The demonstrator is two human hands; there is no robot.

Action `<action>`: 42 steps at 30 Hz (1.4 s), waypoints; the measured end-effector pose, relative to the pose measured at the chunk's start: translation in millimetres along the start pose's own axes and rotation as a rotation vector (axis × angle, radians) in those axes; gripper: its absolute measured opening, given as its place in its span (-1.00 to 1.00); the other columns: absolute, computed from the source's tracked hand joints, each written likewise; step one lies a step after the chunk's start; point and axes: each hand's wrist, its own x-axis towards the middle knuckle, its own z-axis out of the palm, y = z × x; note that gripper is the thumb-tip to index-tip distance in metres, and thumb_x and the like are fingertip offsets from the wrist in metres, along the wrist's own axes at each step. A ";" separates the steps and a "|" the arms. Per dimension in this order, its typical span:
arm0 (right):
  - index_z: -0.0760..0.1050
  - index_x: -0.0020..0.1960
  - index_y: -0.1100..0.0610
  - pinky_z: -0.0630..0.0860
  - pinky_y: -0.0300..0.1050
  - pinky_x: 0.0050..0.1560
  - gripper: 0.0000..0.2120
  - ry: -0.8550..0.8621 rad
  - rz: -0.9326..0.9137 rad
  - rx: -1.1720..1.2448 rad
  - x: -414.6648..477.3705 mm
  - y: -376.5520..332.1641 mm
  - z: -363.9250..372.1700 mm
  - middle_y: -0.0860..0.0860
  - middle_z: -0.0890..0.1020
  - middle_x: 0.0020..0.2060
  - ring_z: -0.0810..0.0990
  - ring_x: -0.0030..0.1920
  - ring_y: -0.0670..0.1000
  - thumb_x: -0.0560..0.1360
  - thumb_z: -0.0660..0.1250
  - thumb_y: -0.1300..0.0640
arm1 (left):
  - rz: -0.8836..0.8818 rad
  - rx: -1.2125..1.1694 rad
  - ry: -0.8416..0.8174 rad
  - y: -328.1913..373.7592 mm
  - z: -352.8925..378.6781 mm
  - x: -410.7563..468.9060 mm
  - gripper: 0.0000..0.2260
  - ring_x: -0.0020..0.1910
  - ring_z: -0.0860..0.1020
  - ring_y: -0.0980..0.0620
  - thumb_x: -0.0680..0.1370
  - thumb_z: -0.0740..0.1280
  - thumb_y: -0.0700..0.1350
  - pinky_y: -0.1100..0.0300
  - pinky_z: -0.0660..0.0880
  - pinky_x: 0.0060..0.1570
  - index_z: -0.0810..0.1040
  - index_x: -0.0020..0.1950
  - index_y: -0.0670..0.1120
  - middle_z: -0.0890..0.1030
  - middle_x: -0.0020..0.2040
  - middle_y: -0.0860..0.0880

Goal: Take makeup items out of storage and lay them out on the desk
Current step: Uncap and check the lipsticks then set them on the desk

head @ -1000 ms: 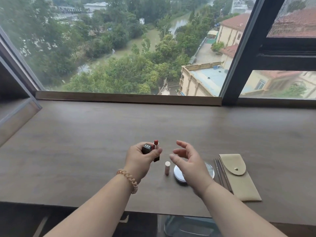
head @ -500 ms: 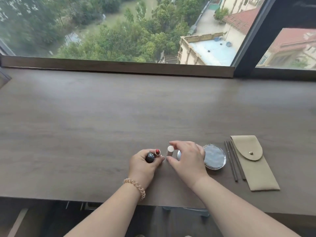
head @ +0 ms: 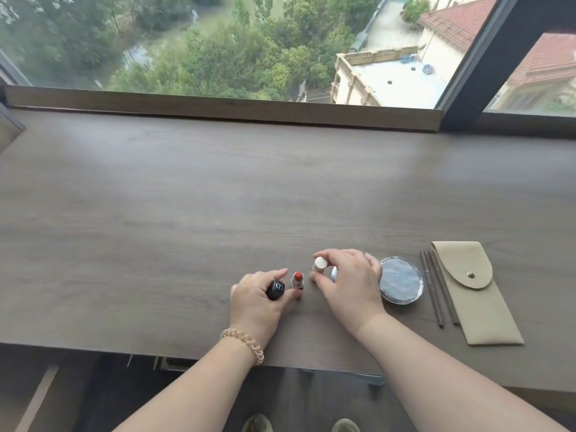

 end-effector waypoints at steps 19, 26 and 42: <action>0.56 -0.11 -0.12 0.03 -0.21 0.20 -0.85 0.063 0.063 0.098 4.4 7.3 -15.4 -0.22 0.62 -0.19 0.46 0.03 -0.17 0.35 0.47 0.01 | 0.077 0.177 -0.020 -16.9 -1.6 2.0 -0.81 0.04 0.43 0.08 0.45 0.35 0.04 0.20 0.11 -0.04 0.55 0.05 0.10 0.53 -0.05 0.15; 0.46 -0.11 -0.15 0.27 0.12 0.28 -0.84 0.102 0.053 0.374 4.4 -16.9 -58.0 -0.25 0.67 -0.25 0.46 0.02 -0.25 0.38 0.39 0.04 | 0.047 0.167 -0.055 8.7 -23.4 -2.9 -0.39 0.25 0.34 0.14 0.29 0.34 0.10 0.20 0.12 0.14 0.34 0.34 0.13 0.42 0.17 0.22; 0.49 -0.39 0.04 0.36 0.05 0.13 -0.37 -0.080 -0.068 0.078 14.5 -80.6 -181.8 -0.05 0.58 -0.52 0.58 -0.30 -0.07 0.44 -0.06 -0.40 | 0.527 -0.010 -0.159 162.5 -98.2 -7.0 -0.68 -0.33 0.47 0.24 0.42 0.18 0.27 0.14 0.32 -0.08 0.58 -0.16 0.08 0.53 -0.40 0.27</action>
